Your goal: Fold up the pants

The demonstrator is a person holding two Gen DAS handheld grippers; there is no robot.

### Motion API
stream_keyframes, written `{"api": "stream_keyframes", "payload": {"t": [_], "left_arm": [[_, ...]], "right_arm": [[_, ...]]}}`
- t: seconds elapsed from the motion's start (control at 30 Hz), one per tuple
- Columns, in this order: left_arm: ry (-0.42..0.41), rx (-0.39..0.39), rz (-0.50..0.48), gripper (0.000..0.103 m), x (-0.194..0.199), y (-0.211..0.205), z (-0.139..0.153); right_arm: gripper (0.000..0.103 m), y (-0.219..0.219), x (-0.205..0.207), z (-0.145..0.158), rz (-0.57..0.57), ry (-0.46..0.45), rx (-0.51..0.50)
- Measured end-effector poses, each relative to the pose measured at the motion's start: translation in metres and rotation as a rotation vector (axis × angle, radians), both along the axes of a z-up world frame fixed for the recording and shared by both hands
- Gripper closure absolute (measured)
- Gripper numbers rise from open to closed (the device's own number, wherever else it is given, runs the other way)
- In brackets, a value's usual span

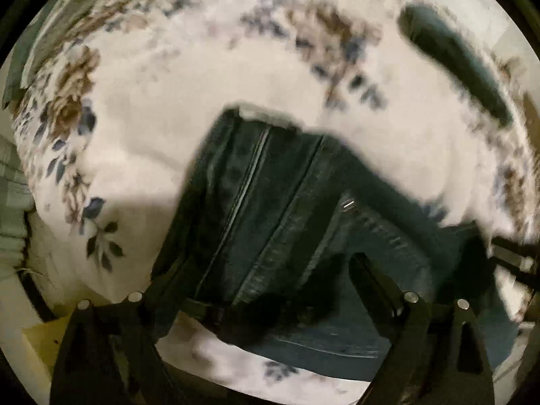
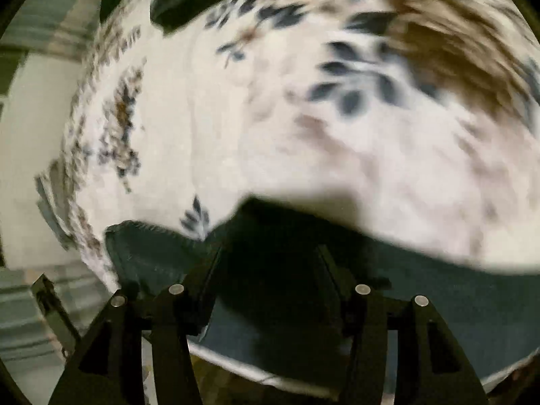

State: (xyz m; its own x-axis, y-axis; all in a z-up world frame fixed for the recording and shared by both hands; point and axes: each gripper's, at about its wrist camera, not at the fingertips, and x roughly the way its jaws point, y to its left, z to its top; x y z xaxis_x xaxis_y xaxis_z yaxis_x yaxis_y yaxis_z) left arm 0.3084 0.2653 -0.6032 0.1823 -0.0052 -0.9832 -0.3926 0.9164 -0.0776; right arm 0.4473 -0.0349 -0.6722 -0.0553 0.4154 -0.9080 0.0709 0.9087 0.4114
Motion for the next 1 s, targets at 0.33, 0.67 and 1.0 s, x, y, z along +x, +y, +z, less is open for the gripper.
{"api": "stream_keyframes", "payload": {"t": [0.33,0.67,1.0], "left_arm": [[0.014,-0.054,-0.035,0.011,-0.019,0.026,-0.019],[0.0,-0.067,-0.068,0.011,-0.014,0.018,0.027],[-0.025,-0.089,-0.346,0.011,0.01,-0.139,0.042]], "right_arm": [[0.103,0.005,0.046,0.001,0.012,-0.08,-0.133],[0.043,-0.076,0.036,0.025,-0.097,-0.012,0.157],[0.042,-0.239,-0.141,0.03,-0.558,-0.059,0.129]]}}
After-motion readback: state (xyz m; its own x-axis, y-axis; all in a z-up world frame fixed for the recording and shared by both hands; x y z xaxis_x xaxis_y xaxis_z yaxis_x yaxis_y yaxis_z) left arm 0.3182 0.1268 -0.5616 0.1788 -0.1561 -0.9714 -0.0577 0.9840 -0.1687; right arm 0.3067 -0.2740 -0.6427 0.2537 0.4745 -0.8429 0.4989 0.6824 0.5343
